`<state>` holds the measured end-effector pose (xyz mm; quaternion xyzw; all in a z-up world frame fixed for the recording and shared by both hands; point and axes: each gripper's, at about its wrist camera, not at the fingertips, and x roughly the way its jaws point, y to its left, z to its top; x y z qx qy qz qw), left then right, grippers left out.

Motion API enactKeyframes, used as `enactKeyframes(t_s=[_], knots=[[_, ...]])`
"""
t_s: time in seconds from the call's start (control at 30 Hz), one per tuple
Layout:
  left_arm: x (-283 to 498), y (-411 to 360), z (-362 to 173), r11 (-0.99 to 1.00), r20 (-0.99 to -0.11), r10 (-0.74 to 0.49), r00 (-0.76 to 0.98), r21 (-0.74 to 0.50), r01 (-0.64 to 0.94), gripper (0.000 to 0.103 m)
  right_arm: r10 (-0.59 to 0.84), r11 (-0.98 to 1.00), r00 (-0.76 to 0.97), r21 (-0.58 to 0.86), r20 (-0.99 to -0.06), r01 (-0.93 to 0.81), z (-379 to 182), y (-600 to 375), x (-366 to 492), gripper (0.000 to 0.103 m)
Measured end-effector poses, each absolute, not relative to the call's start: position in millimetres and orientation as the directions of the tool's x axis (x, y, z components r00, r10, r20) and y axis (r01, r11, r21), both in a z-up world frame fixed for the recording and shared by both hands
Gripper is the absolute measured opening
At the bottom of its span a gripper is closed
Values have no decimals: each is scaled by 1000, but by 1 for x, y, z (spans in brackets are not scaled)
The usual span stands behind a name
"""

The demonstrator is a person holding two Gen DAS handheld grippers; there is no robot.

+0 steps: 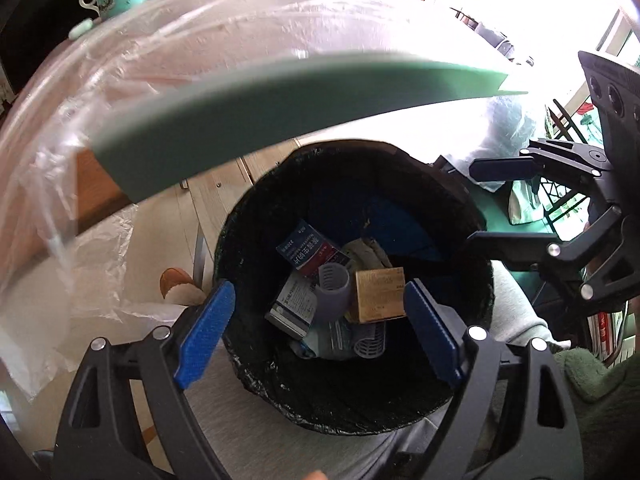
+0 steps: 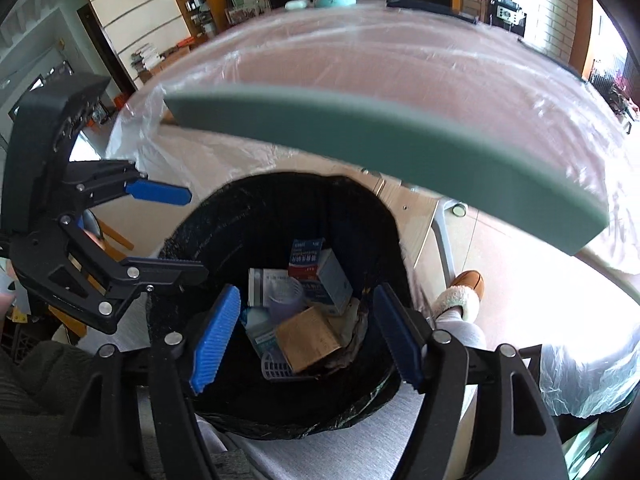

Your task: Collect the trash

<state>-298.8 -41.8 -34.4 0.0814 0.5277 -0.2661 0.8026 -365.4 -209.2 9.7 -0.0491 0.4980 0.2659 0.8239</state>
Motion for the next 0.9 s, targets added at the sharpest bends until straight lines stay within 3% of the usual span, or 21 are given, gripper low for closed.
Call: enactKeyframes(t_s=[0.13,0.17,0.2,0.27,0.37,0.57,0.7,0.9], knots=[[-298,-29,28,836,-801,-431,415,-182,517,88,433,842,469,161,-770,-514,60,-220,-366,87],[-296,-25,42,842,-777,-436,454,-175,511,90,433,847,502,148,-748,-511,71,-224,-362,94],[-289,-22,57,855,-749,-431,504,-159,494,102,431,857,548,136,-717,-496,86,-231,-353,99],[-270,-14,81,887,-691,-401,602,-129,443,102,412,884,607,136,-680,-448,104,-247,-327,99],[-219,-6,92,937,-671,-303,677,-81,339,102,326,938,677,136,-659,-319,116,-278,-264,99],[-113,9,63,974,-727,-217,651,-116,195,102,187,982,665,153,-723,-109,84,-335,-154,99],[-70,25,43,978,-750,-206,629,-171,116,101,86,996,621,90,-779,-24,54,-355,-105,99],[-27,19,21,993,-784,-116,610,-97,65,101,37,997,594,69,-804,31,33,-379,-78,99]])
